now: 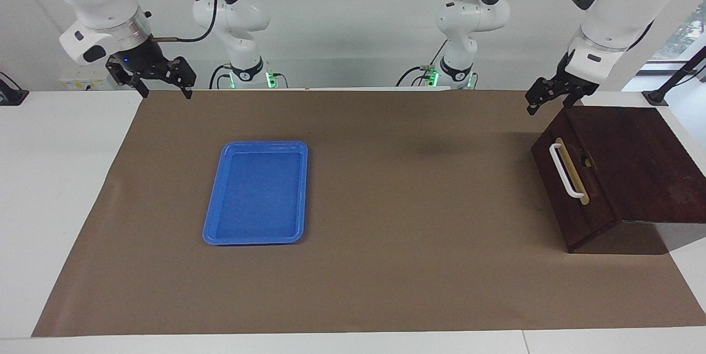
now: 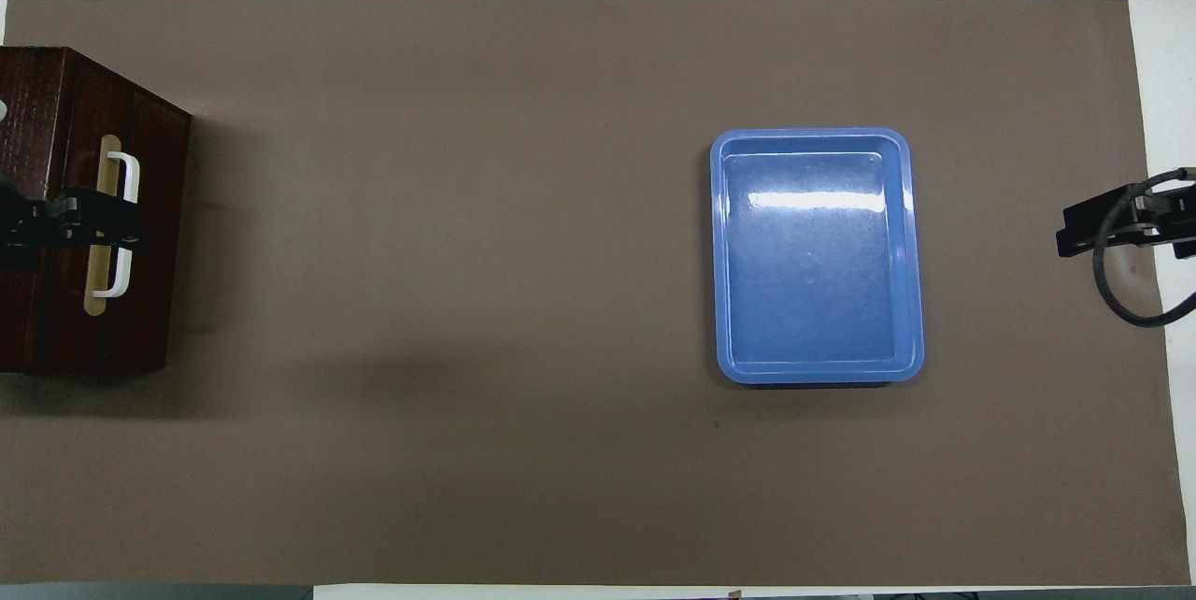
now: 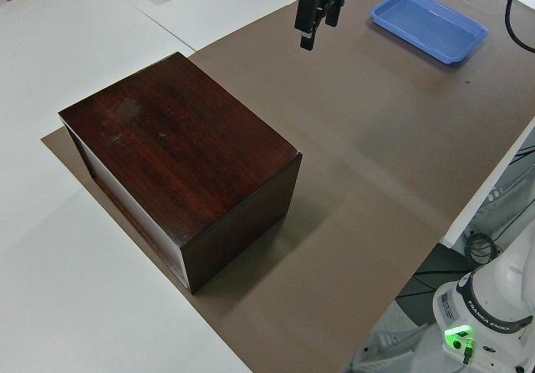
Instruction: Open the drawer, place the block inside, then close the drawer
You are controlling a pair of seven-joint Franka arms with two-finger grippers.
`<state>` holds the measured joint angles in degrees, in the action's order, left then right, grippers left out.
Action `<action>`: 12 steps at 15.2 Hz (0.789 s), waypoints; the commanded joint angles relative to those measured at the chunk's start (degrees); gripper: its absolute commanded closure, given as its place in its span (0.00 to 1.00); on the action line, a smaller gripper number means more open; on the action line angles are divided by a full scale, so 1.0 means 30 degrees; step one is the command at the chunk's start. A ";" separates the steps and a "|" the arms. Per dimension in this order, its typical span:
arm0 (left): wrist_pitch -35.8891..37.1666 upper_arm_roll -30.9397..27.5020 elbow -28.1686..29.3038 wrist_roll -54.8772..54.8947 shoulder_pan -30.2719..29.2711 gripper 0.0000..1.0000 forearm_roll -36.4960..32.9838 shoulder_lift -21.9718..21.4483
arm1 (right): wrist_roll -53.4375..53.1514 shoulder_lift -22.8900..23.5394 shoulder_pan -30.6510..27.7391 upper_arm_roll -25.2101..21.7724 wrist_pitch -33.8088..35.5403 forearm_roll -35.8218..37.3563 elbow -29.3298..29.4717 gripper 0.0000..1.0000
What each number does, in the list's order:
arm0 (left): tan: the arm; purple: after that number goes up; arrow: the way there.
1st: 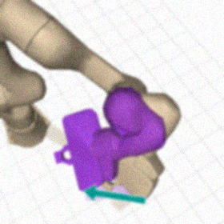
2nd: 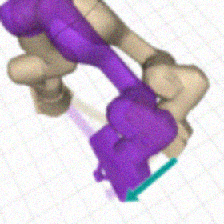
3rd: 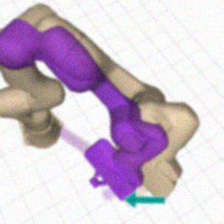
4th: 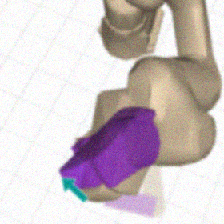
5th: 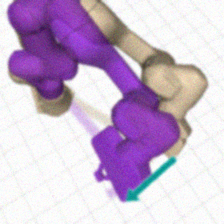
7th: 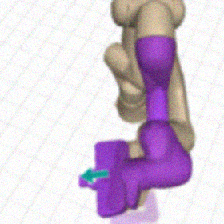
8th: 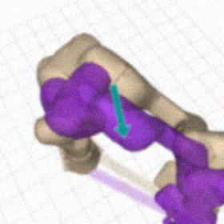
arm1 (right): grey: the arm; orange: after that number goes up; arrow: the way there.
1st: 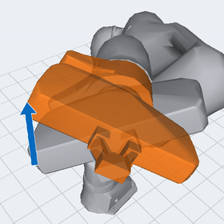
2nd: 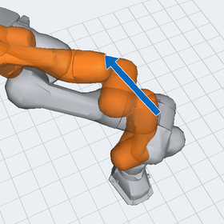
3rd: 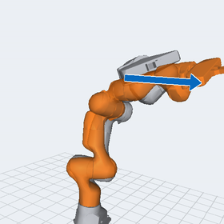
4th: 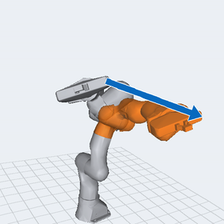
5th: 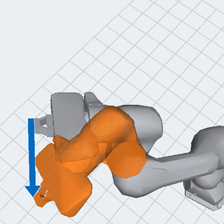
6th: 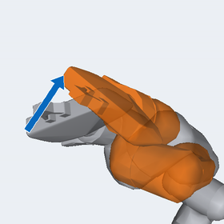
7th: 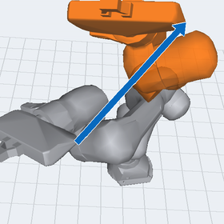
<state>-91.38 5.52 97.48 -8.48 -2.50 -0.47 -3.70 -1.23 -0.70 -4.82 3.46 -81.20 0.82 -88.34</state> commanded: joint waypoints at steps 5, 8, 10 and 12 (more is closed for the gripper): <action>0.0929 0.0093 -0.1438 0.0395 0.0363 0.00 0.0215 0.1497 | 0.0440 -0.0206 0.0025 -0.0098 -0.0005 -0.0127 -0.0144 0.00; 0.1280 0.0122 -0.1350 0.0483 0.0862 0.00 0.0303 0.1468 | 0.0440 -0.0206 0.0025 -0.0098 -0.0005 -0.0127 -0.0144 0.00; 0.1340 0.0152 -0.1204 0.1123 0.1096 0.00 0.0391 0.1351 | 0.0440 -0.0206 0.0025 -0.0098 -0.0005 -0.0127 -0.0144 0.00; 0.1456 0.0152 -0.0999 0.2119 0.1097 0.00 0.0391 0.1263 | 0.0440 -0.0206 0.0025 -0.0098 -0.0005 -0.0127 -0.0144 0.00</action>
<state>-88.86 6.53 95.11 -5.35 0.47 -0.34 0.19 -1.23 -0.70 -4.82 3.46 -81.20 0.82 -88.34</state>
